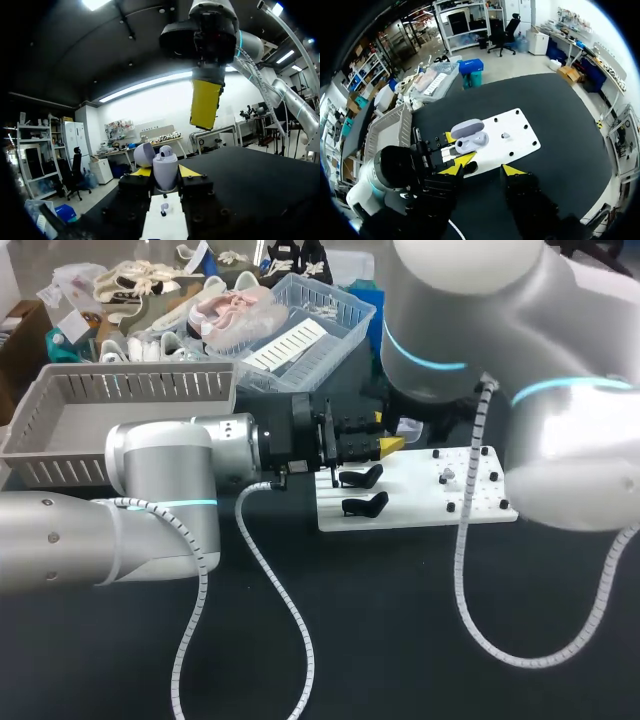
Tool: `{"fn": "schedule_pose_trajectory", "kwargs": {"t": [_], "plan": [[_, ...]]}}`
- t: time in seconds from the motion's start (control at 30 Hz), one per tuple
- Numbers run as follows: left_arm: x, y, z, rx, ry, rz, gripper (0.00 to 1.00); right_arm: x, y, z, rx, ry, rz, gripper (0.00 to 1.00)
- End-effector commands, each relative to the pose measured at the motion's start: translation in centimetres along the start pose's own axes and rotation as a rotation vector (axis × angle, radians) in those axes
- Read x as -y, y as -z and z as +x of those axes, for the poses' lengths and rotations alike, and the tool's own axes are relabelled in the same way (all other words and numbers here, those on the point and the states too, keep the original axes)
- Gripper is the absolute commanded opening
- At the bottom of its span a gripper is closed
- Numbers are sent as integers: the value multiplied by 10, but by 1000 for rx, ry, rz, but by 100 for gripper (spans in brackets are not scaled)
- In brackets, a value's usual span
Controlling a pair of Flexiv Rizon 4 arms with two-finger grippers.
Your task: Pick up each earbud case from the left stands, insert the matching earbuds, close the lid, and place the case in the box.
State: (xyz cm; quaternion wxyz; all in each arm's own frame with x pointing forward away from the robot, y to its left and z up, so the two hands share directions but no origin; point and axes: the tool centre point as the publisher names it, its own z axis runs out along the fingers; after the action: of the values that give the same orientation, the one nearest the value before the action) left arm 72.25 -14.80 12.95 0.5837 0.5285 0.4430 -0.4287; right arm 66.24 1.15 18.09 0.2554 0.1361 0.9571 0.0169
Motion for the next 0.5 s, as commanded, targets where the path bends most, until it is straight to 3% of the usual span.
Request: {"fn": "schedule_pose_trajectory", "kwargs": {"t": [0.03,0.17,0.27,0.5], "plan": [[0,0,0,0,-1,-4,0,32,17,24,74,106,-23,44],[0,0,0,0,-1,-4,0,55,13,34,62,167,-7,49],[0,0,0,0,-1,-4,0,72,5,37,49,188,-8,62],[0,0,0,0,-1,-4,0,95,-40,34,-2,156,-52,57]]}}
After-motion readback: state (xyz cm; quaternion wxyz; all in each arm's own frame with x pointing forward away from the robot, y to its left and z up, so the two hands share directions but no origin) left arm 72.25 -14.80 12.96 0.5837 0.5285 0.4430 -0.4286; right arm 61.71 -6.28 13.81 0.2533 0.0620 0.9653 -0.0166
